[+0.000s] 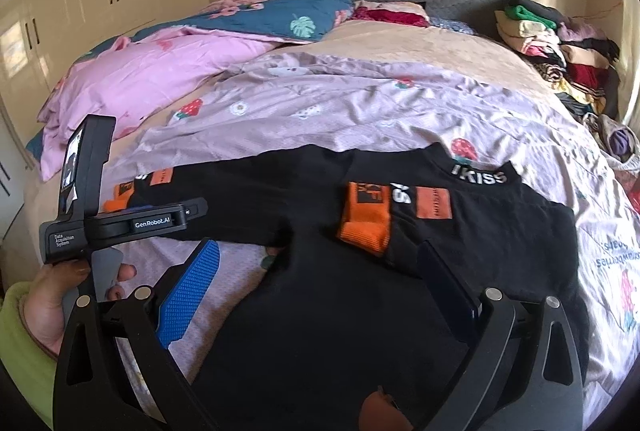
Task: Fold small clothes
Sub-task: 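Grasp the other sleeve's orange cuff with the left tool and lift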
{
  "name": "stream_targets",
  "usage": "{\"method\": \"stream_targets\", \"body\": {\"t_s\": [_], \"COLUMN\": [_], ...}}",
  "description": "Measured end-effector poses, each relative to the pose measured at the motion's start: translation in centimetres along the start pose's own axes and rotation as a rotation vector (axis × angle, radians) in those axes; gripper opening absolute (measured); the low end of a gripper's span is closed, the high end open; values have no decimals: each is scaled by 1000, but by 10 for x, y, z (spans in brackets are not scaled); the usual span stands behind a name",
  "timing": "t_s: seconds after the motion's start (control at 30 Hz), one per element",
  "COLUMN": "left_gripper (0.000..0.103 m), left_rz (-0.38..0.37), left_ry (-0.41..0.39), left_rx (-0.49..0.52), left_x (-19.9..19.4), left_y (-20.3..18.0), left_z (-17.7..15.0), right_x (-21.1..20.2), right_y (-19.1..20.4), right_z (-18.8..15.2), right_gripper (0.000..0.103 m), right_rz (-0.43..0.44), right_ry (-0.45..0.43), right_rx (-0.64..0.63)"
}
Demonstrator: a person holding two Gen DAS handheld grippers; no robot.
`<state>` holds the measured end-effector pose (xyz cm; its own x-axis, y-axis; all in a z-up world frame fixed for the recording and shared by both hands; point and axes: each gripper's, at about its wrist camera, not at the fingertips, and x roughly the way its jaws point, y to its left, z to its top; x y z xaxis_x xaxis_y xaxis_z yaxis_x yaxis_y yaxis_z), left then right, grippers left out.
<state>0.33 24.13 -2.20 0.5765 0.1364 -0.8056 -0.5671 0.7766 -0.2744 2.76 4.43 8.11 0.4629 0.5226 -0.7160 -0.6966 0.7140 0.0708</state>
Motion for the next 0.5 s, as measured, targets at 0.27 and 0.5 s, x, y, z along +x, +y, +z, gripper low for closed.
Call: {"method": "stream_targets", "body": {"t_s": [0.27,0.5], "left_gripper": [93,93], "left_rz": [15,12], "left_ry": [-9,-4], "left_rx": [-45,-85], "left_x": [-4,-2], "left_y": [18,28], "left_z": [-1,-1], "right_x": [13,21], "right_y": [15,25], "right_z": [6,9], "right_gripper": [99,99], "right_rz": [14,39], "right_ry": [15,28], "right_rx": [-40,-69]}}
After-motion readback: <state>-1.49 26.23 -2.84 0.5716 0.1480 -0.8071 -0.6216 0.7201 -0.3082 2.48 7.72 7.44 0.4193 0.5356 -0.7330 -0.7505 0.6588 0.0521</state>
